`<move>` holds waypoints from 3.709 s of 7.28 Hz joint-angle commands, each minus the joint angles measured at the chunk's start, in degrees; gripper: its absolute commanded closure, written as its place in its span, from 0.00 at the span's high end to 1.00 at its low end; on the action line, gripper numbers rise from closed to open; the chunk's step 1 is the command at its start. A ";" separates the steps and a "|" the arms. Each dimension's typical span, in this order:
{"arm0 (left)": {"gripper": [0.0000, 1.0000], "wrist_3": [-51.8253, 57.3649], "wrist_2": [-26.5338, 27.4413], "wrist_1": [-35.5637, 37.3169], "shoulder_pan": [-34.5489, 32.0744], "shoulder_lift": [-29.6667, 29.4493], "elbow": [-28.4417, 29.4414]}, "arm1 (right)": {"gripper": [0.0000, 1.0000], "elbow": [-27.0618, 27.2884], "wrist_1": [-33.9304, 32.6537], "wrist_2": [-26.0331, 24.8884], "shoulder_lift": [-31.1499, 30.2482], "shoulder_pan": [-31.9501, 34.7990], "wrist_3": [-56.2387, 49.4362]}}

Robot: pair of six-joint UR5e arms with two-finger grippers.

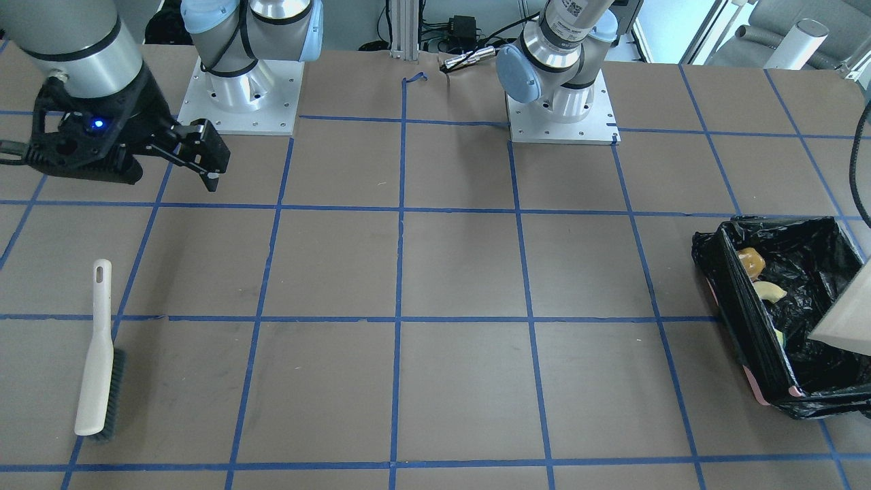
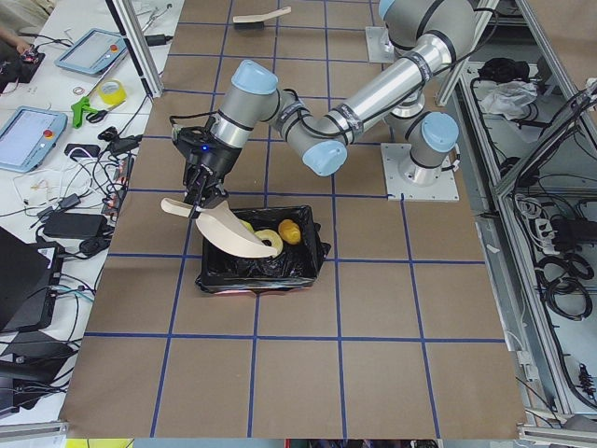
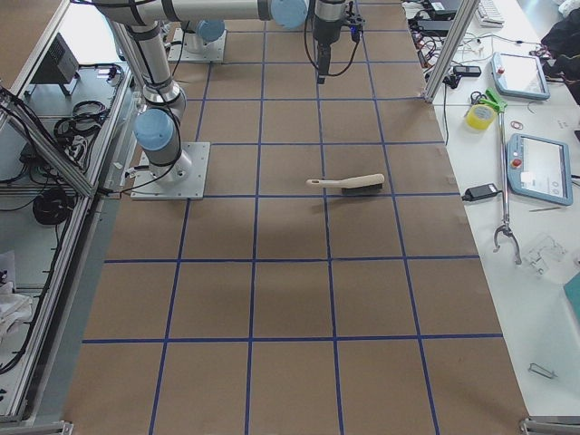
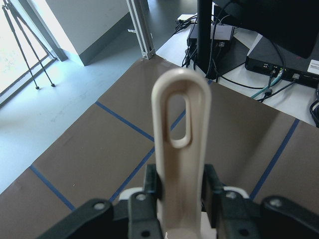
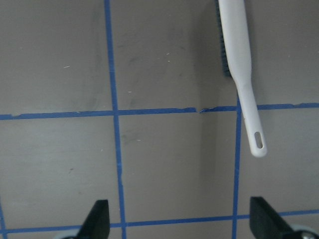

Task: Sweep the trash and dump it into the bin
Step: 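Bring the empty dustpan back onto the table with the left gripper, then lower the dustpan and open the left gripper to release it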

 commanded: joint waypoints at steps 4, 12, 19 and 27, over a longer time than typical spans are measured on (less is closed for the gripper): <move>0.00 -28.70 3.32 -24.81 -10.09 6.15 0.86 | 1.00 5.78 0.11 0.21 -8.13 2.20 1.74; 0.00 -71.51 -8.38 -32.43 -19.87 -3.93 -2.48 | 1.00 6.14 -6.84 3.11 -7.44 2.11 0.16; 0.00 -74.33 -10.66 -22.23 -22.85 -13.88 -1.87 | 1.00 6.23 -6.84 3.11 -7.44 2.11 0.16; 0.00 -69.67 -9.96 -21.62 -22.68 -15.11 -1.34 | 1.00 6.23 -6.58 3.11 -7.44 2.11 -0.28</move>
